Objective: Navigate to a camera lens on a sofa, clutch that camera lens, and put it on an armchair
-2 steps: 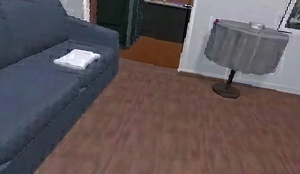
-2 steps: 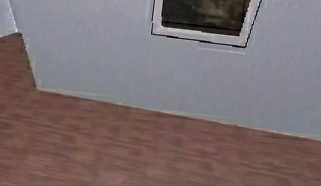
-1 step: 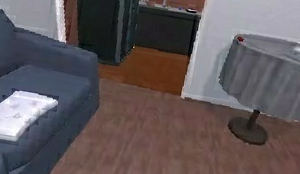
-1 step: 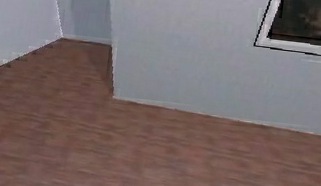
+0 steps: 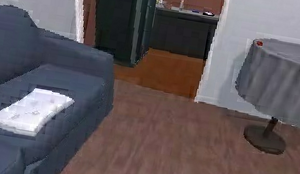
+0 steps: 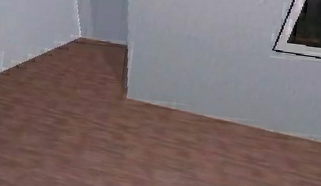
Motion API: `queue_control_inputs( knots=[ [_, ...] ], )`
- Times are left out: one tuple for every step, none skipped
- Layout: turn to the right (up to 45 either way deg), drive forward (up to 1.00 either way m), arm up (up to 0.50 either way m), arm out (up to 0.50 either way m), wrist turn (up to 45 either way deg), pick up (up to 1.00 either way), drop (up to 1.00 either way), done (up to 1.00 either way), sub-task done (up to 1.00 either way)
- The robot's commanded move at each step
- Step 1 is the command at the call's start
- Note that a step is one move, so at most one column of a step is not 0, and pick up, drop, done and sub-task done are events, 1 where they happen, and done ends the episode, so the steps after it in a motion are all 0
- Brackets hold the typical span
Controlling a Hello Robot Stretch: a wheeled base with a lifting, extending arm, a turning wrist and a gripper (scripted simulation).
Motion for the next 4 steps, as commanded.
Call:
queue_control_inputs(
  knots=[
    [0.0,1.0,0.0,0.0,0.0,0.0,0.0,0.0,0.0],
    [0.0,1.0,0.0,0.0,0.0,0.0,0.0,0.0,0.0],
    [6.0,0.0,0.0,0.0,0.0,0.0,0.0,0.0,0.0],
    [0.0,0.35,0.0,0.0,0.0,0.0,0.0,0.0,0.0]
  ],
)
